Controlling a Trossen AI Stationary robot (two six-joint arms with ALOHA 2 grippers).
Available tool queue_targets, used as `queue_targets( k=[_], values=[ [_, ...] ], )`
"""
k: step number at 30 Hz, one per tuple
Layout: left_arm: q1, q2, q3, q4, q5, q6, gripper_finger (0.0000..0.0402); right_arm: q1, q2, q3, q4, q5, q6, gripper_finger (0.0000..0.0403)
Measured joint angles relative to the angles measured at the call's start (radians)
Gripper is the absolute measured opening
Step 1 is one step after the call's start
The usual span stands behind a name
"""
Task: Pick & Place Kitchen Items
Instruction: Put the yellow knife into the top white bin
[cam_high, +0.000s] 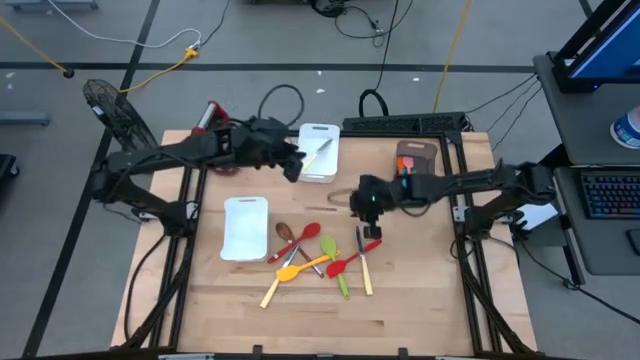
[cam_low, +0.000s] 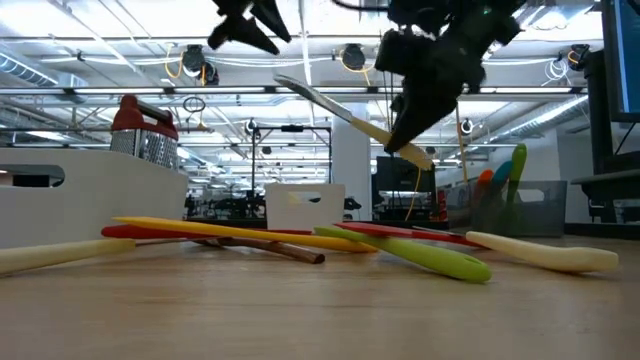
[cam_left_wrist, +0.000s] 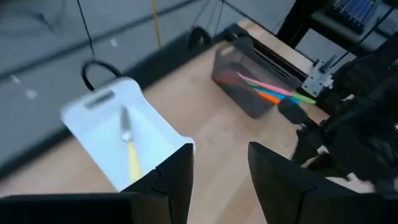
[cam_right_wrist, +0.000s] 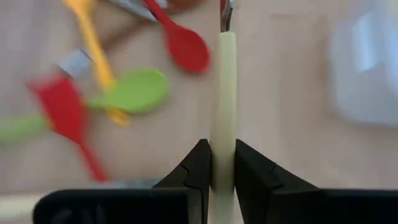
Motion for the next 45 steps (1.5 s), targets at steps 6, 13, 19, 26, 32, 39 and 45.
queue_targets(
  k=[6, 13, 19, 26, 32, 39, 45],
  values=[
    [-0.011, -0.063, 0.0, -0.026, -0.063, 0.146, 0.0154, -0.166, 0.0, 0.006, 0.118, -0.456, 0.379, 0.004],
    [-0.012, -0.06, 0.0, -0.149, -0.118, 0.185, 0.0154, -0.339, 0.0, 0.007, 0.353, -0.738, 0.895, 0.004],
    [-0.012, -0.047, -0.002, -0.173, -0.155, 0.287, 0.0154, -0.443, 0.0, 0.007, 0.509, -0.809, 1.302, 0.004],
    [-0.012, -0.047, -0.003, -0.144, -0.187, 0.388, 0.0154, -0.493, 0.09, 0.007, 0.805, -0.821, 1.653, 0.0039],
    [-0.01, -0.065, -0.12, 0.052, -0.075, 0.438, 0.0154, -0.484, 0.229, 0.005, 0.936, -0.82, 1.809, 0.0039],
    [-0.005, -0.196, -0.343, 0.209, -0.001, 0.392, 0.0154, -0.485, 0.35, 0.006, 1.005, -0.792, 1.937, 0.0046],
    [0.008, -0.369, -0.542, 0.397, 0.096, 0.363, 0.0154, -0.486, 0.391, 0.007, 1.031, -0.73, 1.965, 0.0039]
  ],
)
